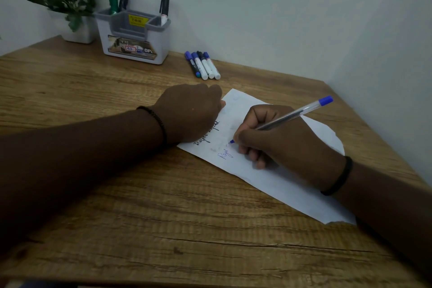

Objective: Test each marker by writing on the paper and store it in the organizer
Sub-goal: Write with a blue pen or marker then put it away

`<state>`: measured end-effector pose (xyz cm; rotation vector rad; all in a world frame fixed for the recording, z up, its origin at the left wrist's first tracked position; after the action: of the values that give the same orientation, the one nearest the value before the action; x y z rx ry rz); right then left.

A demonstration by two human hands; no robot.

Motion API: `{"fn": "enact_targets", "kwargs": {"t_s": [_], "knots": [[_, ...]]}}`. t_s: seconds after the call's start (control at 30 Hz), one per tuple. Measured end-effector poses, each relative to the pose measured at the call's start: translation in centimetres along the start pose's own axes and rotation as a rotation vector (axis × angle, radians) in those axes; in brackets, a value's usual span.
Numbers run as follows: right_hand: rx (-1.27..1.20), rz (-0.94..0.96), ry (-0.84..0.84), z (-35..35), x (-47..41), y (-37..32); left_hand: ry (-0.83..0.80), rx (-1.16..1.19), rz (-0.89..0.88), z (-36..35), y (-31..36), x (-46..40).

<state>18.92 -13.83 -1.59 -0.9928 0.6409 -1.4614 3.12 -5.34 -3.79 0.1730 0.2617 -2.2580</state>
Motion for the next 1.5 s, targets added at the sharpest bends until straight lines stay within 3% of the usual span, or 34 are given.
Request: {"fn": "enact_targets", "kwargs": {"t_s": [1.5], "knots": [[-0.026,-0.034,0.055,0.00,-0.21,0.22,-0.024,0.006,0.022,0.10,0.08,-0.09]]}}
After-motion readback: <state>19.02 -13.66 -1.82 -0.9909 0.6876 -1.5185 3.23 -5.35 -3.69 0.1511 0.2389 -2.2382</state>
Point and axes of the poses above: each hand's wrist, its own x-axis away from the middle knuckle, its own z-axis out of the back of the hand, y = z × x, the point moved 1 cm from there along -x, towards the middle knuckle, and after that the axes turned 13 degrees about -z, right-handed, at the moved point
